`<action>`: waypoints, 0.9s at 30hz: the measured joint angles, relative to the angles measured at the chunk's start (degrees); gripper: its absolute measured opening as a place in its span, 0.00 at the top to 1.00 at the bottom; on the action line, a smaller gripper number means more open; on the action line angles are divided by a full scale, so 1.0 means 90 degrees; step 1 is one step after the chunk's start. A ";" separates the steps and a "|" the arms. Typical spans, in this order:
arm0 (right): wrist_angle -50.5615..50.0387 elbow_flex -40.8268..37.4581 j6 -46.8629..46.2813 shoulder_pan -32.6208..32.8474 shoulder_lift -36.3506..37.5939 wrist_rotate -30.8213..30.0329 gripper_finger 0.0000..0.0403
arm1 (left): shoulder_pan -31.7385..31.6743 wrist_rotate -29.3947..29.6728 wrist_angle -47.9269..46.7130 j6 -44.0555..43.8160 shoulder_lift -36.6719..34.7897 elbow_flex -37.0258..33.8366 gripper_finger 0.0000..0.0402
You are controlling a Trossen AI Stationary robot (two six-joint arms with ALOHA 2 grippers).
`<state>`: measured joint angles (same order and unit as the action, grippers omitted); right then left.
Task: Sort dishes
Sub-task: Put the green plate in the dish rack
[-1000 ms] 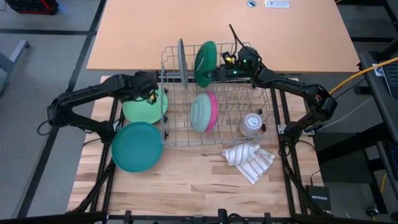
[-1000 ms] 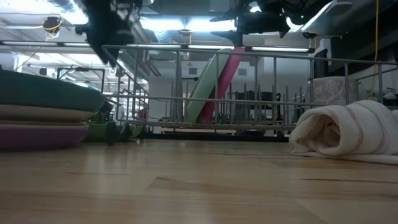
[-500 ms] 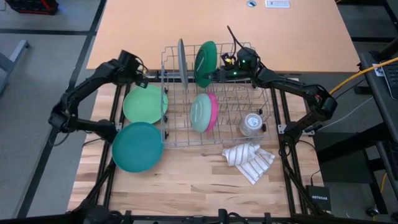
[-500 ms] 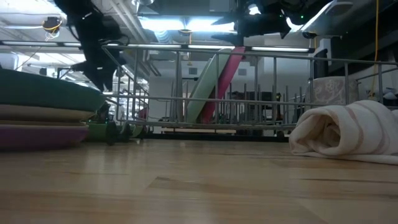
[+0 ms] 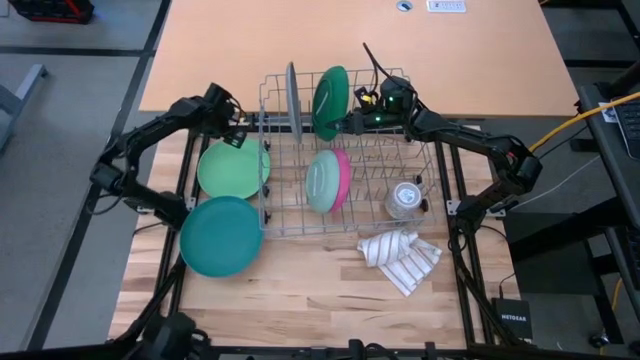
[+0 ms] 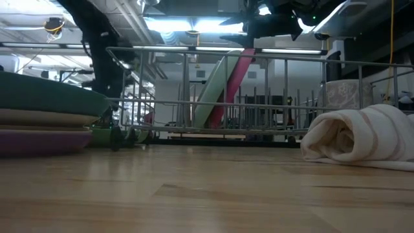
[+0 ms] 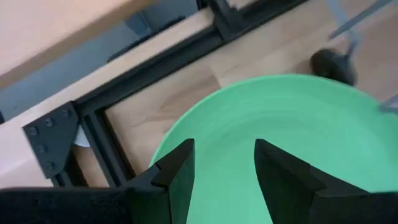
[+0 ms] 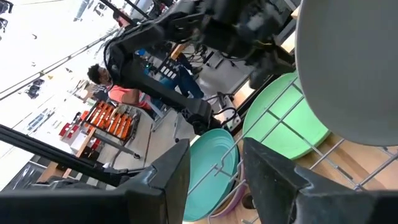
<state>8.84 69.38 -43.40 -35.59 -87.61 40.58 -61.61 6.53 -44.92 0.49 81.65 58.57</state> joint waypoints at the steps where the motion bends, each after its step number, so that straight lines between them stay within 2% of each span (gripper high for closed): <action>1: -0.0001 0.0000 0.0000 0.0000 0.0000 -0.0001 0.62 | -0.0016 0.0023 0.0087 0.0040 0.0158 0.0000 0.61; 8: -0.0182 0.0000 -0.0005 0.0000 0.0000 0.0000 0.62 | -0.0303 0.0175 0.0902 0.0163 0.1198 0.0000 0.61; 13: -0.0474 0.0000 0.0017 0.0000 0.0000 -0.0002 0.62 | -0.0550 0.0172 0.0885 0.0334 0.1672 0.0000 0.61; 23: -0.0539 0.0000 0.0037 0.0000 0.0000 -0.0007 0.62 | -0.0718 -0.0210 0.0865 0.0697 0.1809 0.0000 0.61; 27: -0.0539 0.0000 0.0039 0.0000 0.0000 -0.0063 0.62 | -0.0716 -0.0273 0.0766 0.1020 0.1810 0.0002 0.65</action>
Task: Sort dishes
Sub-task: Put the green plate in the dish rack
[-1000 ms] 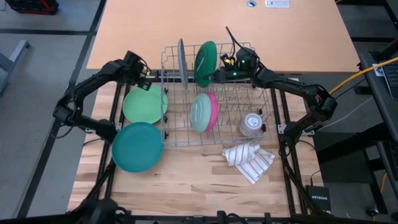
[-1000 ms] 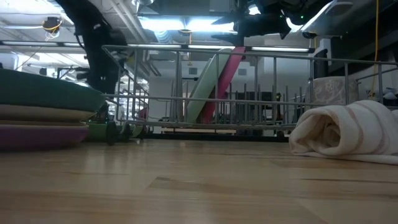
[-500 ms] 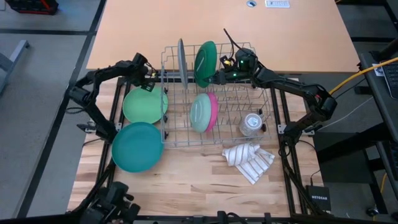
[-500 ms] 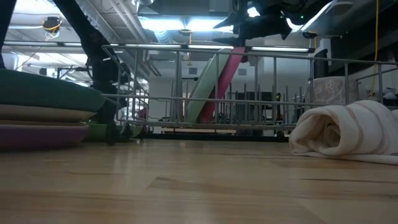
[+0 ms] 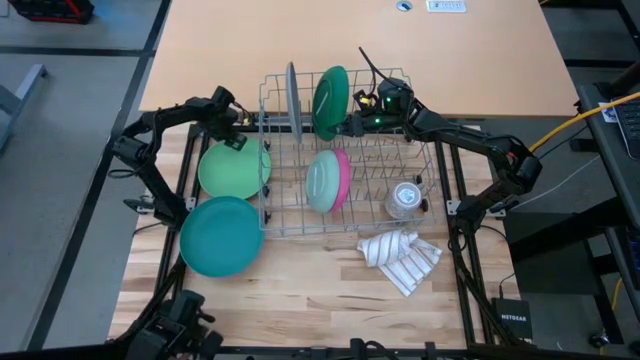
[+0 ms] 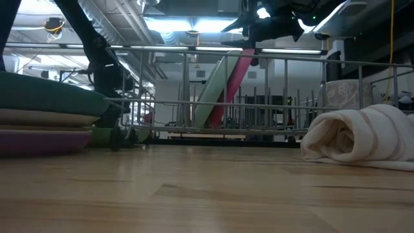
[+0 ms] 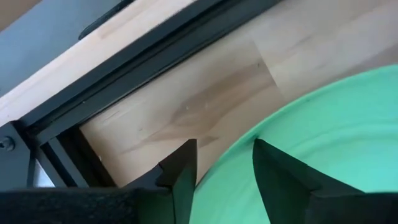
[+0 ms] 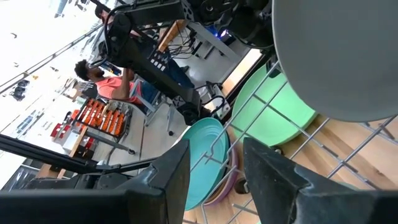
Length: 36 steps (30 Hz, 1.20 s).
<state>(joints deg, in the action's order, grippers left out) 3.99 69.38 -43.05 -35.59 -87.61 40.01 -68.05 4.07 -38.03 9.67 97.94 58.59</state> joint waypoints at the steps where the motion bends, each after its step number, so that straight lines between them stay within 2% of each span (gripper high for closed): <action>1: 0.0000 0.0000 0.0000 0.0000 0.0000 0.0000 0.62 | 0.0000 -0.0005 -0.0028 0.0079 0.0000 0.0000 0.67; 10: 0.0000 0.0000 0.0002 0.0000 0.0000 -0.0012 0.62 | -0.0002 0.0003 -0.0214 0.0612 -0.0002 0.0009 0.84; 18: 0.0001 0.0000 0.0005 0.0000 0.0000 -0.0052 0.62 | 0.0002 0.0177 -0.0313 0.0638 -0.0021 0.0015 0.97; 29: 0.0002 0.0000 0.0011 0.0000 -0.0002 -0.0675 0.62 | 0.0029 0.0333 -0.0752 0.0316 -0.0035 0.0223 1.00; 36: 0.0005 0.0000 0.0010 0.0000 -0.0002 -0.1357 0.62 | 0.0133 0.0506 -0.0815 -0.0087 -0.0035 0.0240 1.00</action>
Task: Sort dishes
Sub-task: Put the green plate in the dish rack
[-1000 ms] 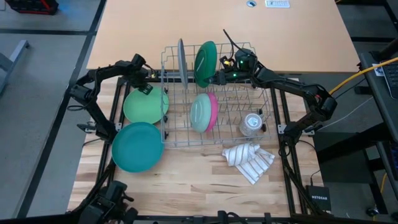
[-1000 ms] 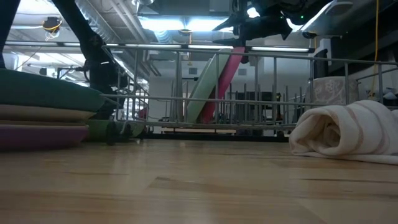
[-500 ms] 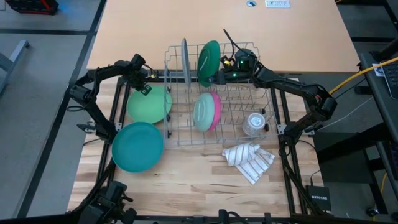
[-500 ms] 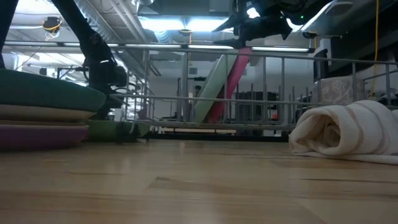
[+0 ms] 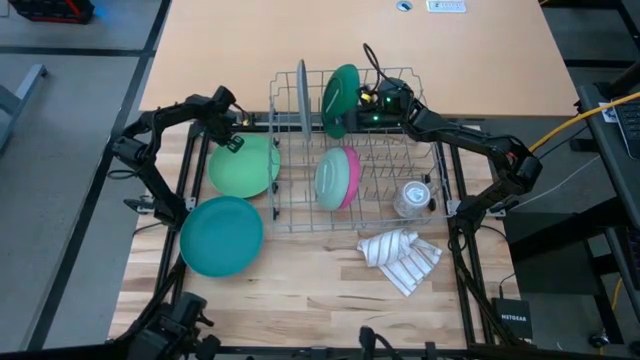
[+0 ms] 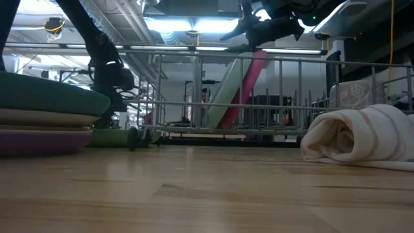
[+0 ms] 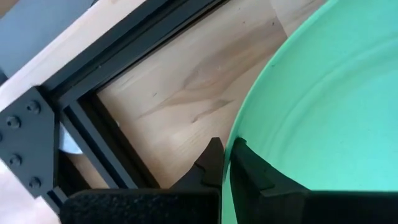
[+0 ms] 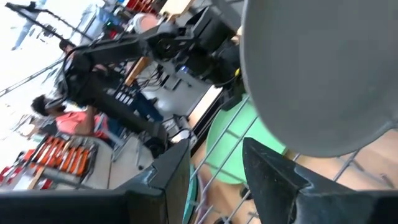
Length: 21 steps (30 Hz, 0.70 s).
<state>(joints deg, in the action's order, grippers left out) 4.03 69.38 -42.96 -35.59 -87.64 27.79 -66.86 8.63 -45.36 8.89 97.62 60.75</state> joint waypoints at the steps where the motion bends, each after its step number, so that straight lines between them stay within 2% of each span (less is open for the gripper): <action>1: 0.0000 0.0000 0.0000 -0.0003 0.0000 -0.0087 0.62 | 0.0023 0.0054 -0.0030 -0.0082 0.0000 0.0000 1.00; 12: 0.0000 0.0000 -0.0001 -0.0007 0.0000 -0.1158 0.62 | 0.0342 0.0822 -0.0148 -0.0757 0.0000 0.0002 1.00; 21: -0.0005 0.0000 -0.0002 -0.0007 0.0000 -0.1311 0.62 | 0.0514 0.1253 -0.0225 -0.1183 -0.0180 0.0007 1.00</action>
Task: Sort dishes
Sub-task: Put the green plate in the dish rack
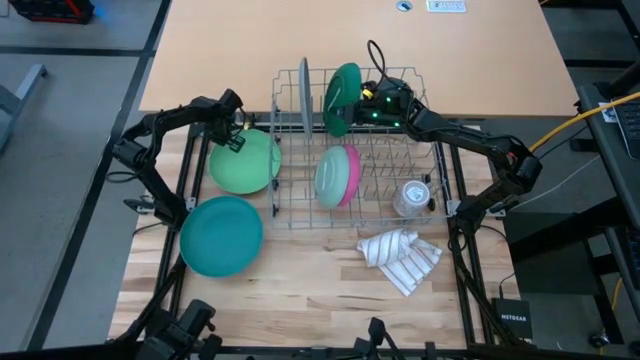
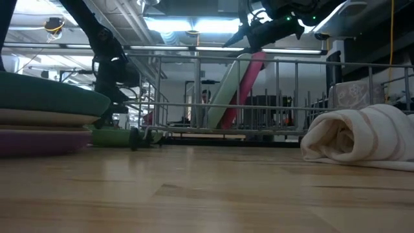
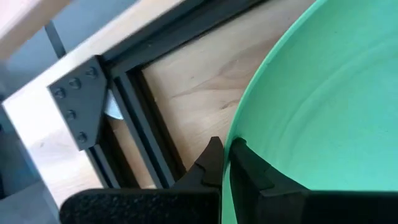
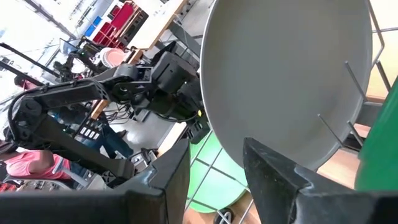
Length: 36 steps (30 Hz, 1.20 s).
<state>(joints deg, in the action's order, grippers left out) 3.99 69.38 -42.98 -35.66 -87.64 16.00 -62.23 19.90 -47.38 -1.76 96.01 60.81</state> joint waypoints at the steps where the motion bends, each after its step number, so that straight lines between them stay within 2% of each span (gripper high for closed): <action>1: 0.0000 0.0000 0.0000 0.0000 0.0000 0.0001 0.62 | 0.0006 0.0007 -0.0004 -0.0043 -0.0053 0.0002 1.00; 10: -0.0055 0.0000 0.0000 0.0000 0.0000 0.0003 0.62 | 0.0110 -0.0024 -0.0004 -0.0327 -0.0344 0.0006 1.00; 36: -0.0804 -0.0002 -0.0008 0.0000 0.0000 0.0006 0.62 | 0.0113 0.0024 0.0354 -0.0618 -0.0365 0.0006 1.00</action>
<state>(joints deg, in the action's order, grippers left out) -3.25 69.36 -43.06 -35.66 -87.64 16.05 -61.21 20.12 -44.20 -7.32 92.73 60.86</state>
